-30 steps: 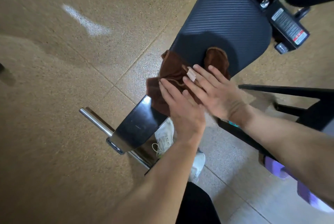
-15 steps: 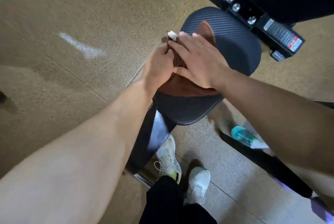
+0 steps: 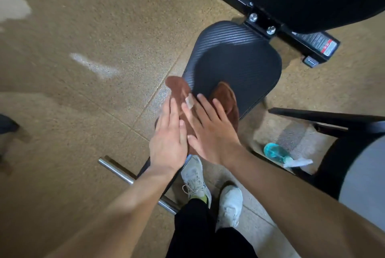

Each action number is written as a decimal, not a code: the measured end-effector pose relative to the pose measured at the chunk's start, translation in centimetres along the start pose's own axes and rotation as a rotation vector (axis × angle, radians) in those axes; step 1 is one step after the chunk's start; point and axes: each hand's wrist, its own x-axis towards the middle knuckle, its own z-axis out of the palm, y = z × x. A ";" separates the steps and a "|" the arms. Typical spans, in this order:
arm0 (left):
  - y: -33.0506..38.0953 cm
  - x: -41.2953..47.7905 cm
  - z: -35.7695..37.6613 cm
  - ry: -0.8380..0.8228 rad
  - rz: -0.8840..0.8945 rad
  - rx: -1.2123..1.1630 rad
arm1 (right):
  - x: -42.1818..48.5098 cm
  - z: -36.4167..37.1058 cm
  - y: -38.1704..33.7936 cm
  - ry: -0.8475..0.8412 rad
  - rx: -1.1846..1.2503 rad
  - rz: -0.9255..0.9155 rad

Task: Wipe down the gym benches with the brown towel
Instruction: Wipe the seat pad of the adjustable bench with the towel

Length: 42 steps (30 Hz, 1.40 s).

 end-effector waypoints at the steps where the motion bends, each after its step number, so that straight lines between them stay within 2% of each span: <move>1: 0.2 -0.6 0.6 0.002 -0.009 0.045 | -0.2 0.0 0.8 -0.012 -0.010 -0.057; 3: 1.7 -0.3 1.4 0.024 -0.037 0.149 | 0.2 -0.5 3.5 -0.045 -0.062 -0.152; 5: 3.9 1.8 2.0 0.049 -0.025 0.265 | 0.8 -1.0 6.9 -0.046 -0.105 -0.144; 8: 8.0 7.5 3.1 0.070 0.092 0.343 | 1.4 -1.7 12.1 0.015 -0.126 0.034; 11: 11.8 12.1 4.2 0.030 0.223 0.376 | 1.1 -1.7 15.0 0.055 -0.032 0.288; 14: 13.1 11.6 4.9 -0.008 0.373 0.385 | -0.6 -0.3 13.6 0.142 0.102 0.514; 16: 11.4 8.3 4.9 -0.054 0.468 0.385 | -2.6 1.5 10.3 0.142 0.200 0.588; 20: 4.5 1.3 2.7 -0.099 0.427 0.448 | -4.8 3.7 0.9 0.078 0.331 0.542; 22: 2.7 0.4 1.6 -0.125 0.380 0.448 | -4.6 3.3 -1.0 0.061 0.384 0.506; 27: 6.1 5.7 2.3 -0.031 0.284 0.473 | -1.5 1.2 6.2 0.073 0.212 0.345; 31: 10.1 13.4 2.7 -0.013 0.412 0.452 | 1.7 -0.8 12.1 0.113 0.165 0.450; 35: 12.2 19.2 1.9 -0.025 0.538 0.425 | 4.4 -2.6 15.0 0.155 0.178 0.565; 38: 13.5 23.2 1.0 0.029 0.489 0.379 | 8.3 -4.3 17.0 0.167 0.229 0.589; 42: 15.4 25.9 -0.2 -0.042 0.332 0.291 | 11.1 -5.8 19.1 0.152 0.291 0.626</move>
